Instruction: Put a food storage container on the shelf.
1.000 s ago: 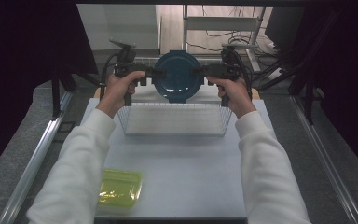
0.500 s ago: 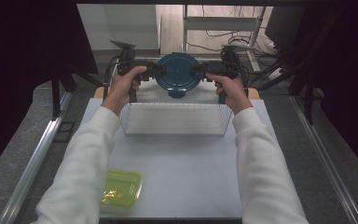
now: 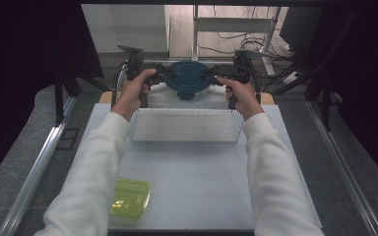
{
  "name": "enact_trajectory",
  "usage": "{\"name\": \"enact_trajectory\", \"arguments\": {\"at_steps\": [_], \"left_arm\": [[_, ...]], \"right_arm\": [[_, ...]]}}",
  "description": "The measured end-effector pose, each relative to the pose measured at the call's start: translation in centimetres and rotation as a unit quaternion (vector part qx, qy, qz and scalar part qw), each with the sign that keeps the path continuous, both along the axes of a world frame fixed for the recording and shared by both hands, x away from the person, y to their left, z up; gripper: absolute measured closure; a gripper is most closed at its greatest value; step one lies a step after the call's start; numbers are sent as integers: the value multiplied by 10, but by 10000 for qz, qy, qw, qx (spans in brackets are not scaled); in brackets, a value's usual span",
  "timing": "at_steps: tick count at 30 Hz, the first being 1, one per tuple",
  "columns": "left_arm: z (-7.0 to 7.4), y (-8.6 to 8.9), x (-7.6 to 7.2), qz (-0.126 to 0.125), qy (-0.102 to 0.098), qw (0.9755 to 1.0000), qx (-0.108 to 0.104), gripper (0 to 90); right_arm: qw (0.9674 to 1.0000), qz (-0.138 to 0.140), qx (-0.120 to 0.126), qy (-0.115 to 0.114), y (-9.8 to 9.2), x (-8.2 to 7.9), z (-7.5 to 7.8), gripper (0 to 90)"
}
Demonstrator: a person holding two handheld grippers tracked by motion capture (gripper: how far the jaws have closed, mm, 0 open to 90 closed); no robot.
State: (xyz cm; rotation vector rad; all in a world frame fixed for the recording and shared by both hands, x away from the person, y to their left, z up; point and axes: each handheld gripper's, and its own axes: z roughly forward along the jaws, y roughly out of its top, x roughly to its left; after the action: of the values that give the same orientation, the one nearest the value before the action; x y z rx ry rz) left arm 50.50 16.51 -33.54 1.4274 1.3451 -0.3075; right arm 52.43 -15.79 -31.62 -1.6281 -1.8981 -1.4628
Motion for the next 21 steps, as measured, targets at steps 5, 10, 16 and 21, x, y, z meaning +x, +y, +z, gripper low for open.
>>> {"name": "enact_trajectory", "arguments": {"at_steps": [5, 10, 16, 21], "left_arm": [[1, -2, -1, -44, -106, 9999, 112, 368], [8, -1, -9, 165, -453, 9986, 228, 207], [26, 10, -33, 150, -1010, 9928, 623, 178], [38, 19, -66, 73, -1398, 9851, 1002, 186]], "right_arm": [[9999, -54, -29, -111, 1, -1, -1, 350], [9971, -409, -254, -586, 4, -12, 9, 151], [9888, -410, -786, -1200, 3, -32, 22, 104], [9817, -190, -1115, -1533, -2, -53, 26, 133]]}}
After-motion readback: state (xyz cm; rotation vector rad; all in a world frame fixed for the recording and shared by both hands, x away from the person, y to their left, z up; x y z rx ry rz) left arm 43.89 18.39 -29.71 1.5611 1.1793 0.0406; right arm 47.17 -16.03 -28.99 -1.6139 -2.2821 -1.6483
